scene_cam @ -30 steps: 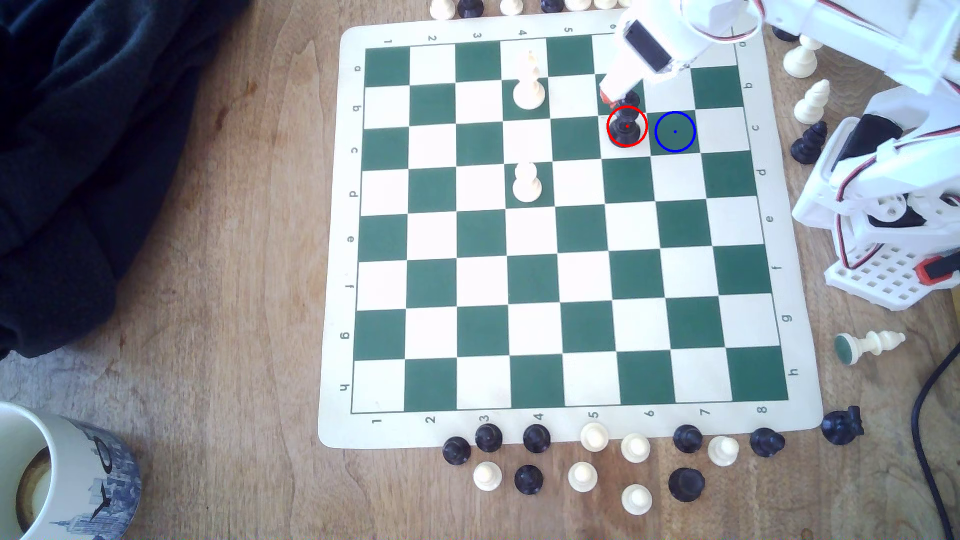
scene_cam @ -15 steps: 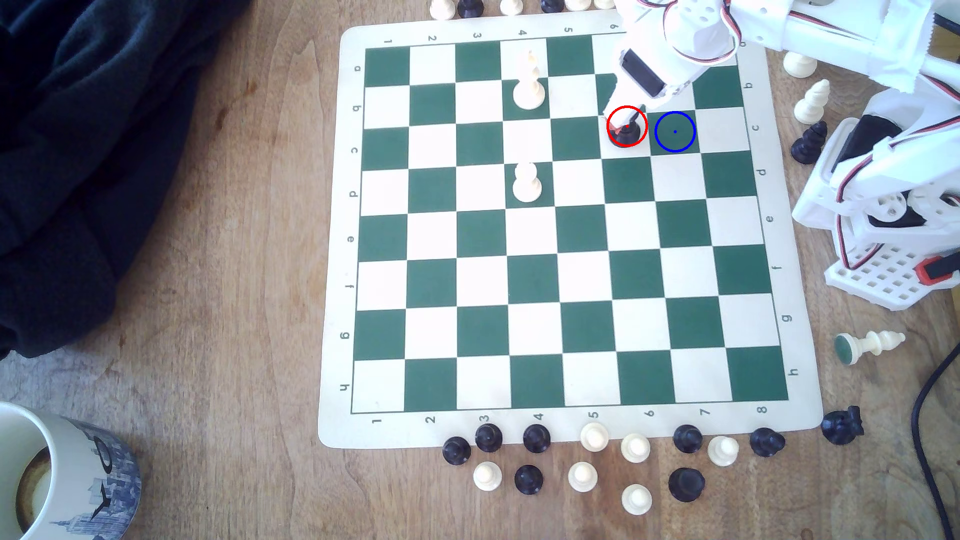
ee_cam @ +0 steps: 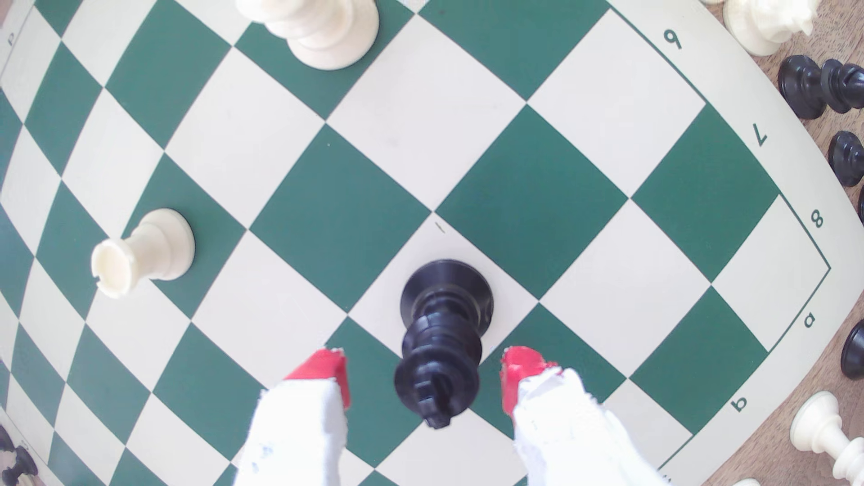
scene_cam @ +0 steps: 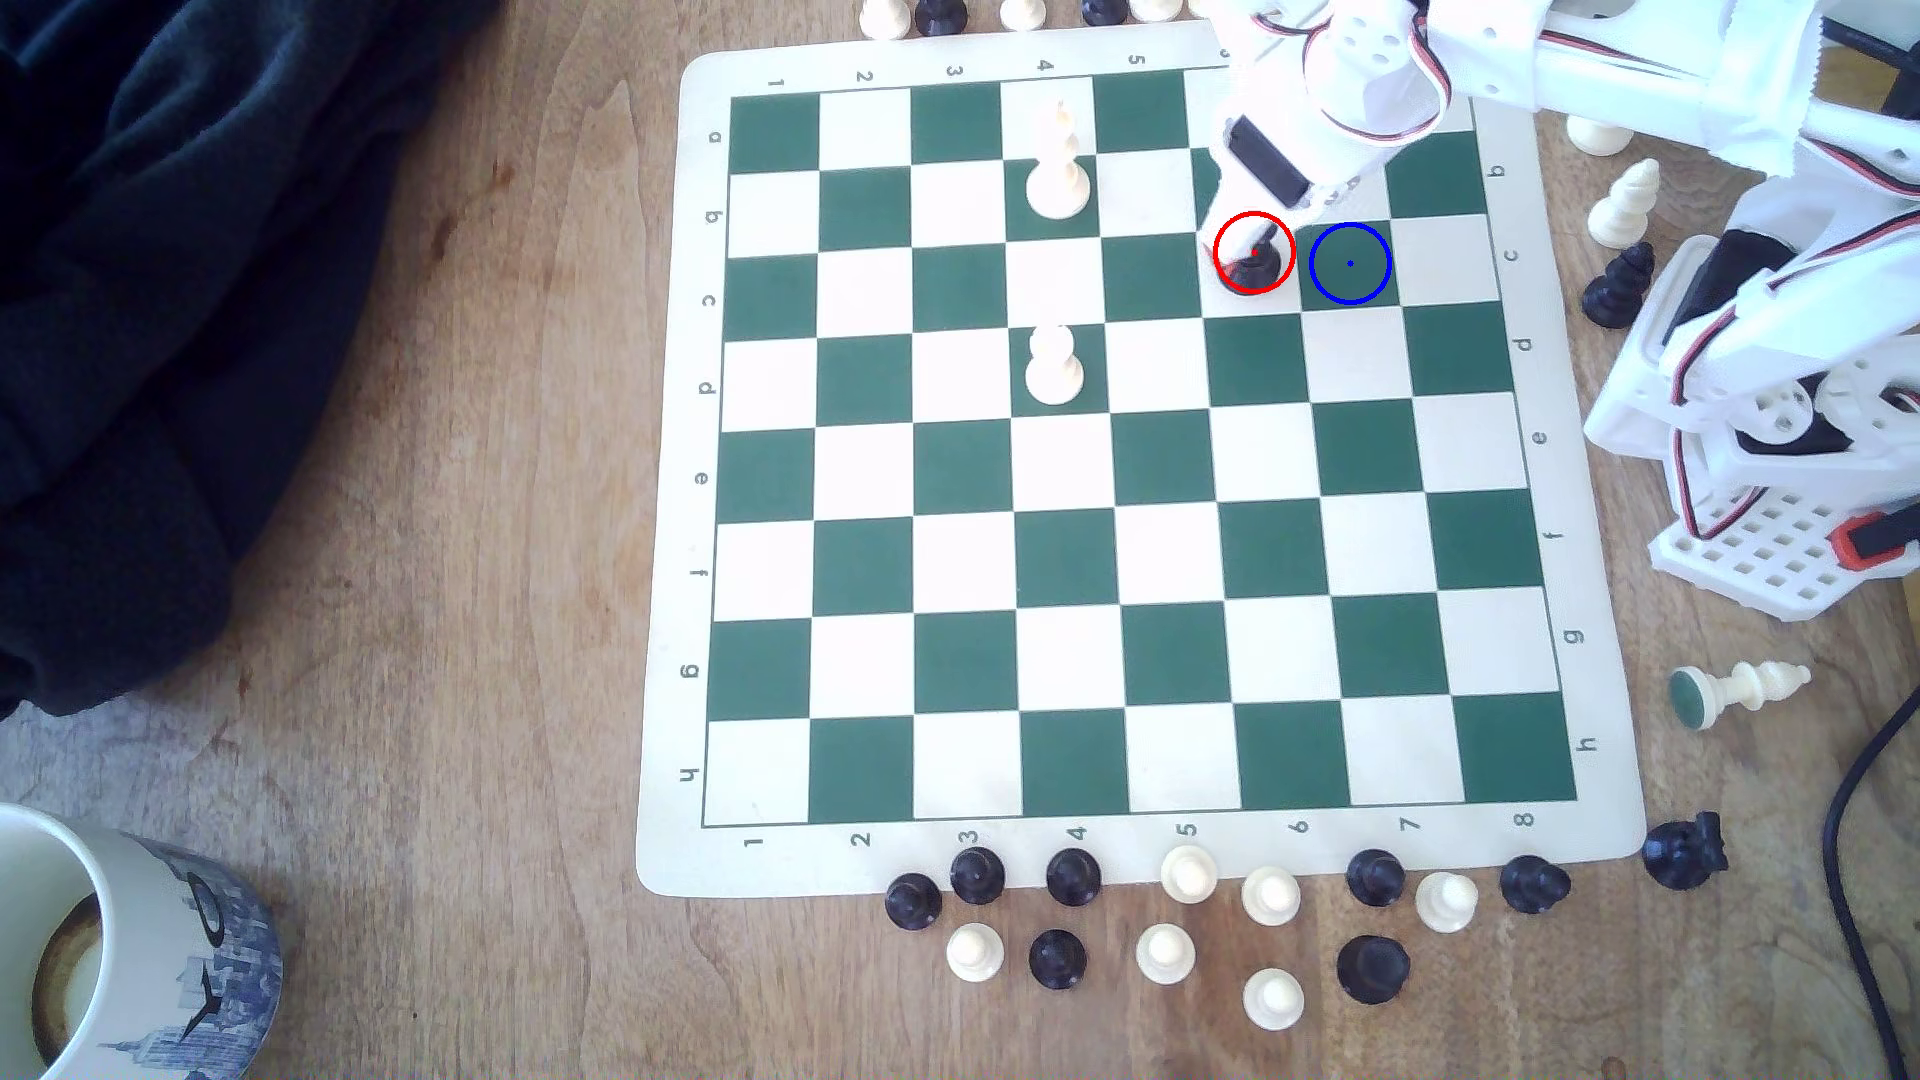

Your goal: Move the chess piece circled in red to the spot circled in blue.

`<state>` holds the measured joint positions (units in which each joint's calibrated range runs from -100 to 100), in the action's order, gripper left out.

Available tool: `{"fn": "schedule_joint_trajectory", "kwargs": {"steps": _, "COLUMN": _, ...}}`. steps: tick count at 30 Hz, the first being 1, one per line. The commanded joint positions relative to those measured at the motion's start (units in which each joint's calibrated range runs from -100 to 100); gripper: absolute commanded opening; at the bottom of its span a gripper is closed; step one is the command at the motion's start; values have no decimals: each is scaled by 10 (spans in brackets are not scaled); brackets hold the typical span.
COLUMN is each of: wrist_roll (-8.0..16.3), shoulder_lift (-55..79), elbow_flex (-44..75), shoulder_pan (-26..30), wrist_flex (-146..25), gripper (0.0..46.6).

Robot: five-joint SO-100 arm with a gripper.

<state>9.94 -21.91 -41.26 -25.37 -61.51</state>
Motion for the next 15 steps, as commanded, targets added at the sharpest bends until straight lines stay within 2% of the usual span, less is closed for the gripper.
{"fn": "schedule_joint_trajectory", "kwargs": {"steps": 1, "wrist_roll": 1, "shoulder_lift": -6, "elbow_flex": 3, "shoulder_pan": 6, "wrist_flex": 14, "gripper": 176}}
{"fn": "schedule_joint_trajectory", "kwargs": {"steps": 8, "wrist_roll": 3, "shoulder_lift": -7, "elbow_flex": 5, "shoulder_pan": 10, "wrist_flex": 16, "gripper": 159}}
{"fn": "schedule_joint_trajectory", "kwargs": {"steps": 9, "wrist_roll": 3, "shoulder_lift": -8, "elbow_flex": 5, "shoulder_pan": 10, "wrist_flex": 16, "gripper": 140}}
{"fn": "schedule_joint_trajectory", "kwargs": {"steps": 15, "wrist_roll": 3, "shoulder_lift": -12, "elbow_flex": 9, "shoulder_pan": 8, "wrist_flex": 16, "gripper": 97}}
